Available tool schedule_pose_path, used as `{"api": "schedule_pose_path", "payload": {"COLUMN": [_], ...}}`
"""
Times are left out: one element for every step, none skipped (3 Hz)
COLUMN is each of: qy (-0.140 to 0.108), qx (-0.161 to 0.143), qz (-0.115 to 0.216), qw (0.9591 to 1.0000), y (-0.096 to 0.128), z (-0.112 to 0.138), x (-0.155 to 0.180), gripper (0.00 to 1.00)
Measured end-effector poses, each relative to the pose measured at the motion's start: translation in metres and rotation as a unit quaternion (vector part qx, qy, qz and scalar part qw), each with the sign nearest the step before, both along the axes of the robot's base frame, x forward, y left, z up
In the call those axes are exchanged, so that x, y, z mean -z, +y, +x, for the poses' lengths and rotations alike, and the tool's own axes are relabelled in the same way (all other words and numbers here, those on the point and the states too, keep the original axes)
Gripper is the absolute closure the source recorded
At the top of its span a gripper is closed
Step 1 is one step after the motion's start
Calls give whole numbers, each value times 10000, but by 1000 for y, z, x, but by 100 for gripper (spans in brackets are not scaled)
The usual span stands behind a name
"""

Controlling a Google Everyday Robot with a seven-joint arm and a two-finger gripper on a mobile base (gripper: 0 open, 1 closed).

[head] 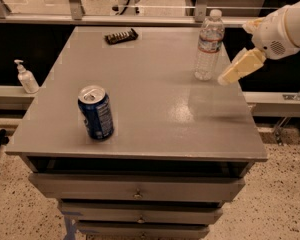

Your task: Move water bottle near rxbar chocolate

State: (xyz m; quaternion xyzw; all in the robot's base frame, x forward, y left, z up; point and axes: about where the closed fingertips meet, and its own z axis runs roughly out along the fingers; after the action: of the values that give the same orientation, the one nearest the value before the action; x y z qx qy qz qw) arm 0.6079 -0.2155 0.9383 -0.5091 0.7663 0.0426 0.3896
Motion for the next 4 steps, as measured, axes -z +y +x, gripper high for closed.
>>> {"api": "schedule_pose_path", "payload": {"qy": [-139,-210,-169,-57], "qx": [206,348,510,628], "qz": [488,1038,1662,2204], "qw": [9985,9938,9846,9734], "y": [5,13,17,16], "z": [37,64,80,84], "x": [6,10,15,20], "gripper": [0,0,18,41]}}
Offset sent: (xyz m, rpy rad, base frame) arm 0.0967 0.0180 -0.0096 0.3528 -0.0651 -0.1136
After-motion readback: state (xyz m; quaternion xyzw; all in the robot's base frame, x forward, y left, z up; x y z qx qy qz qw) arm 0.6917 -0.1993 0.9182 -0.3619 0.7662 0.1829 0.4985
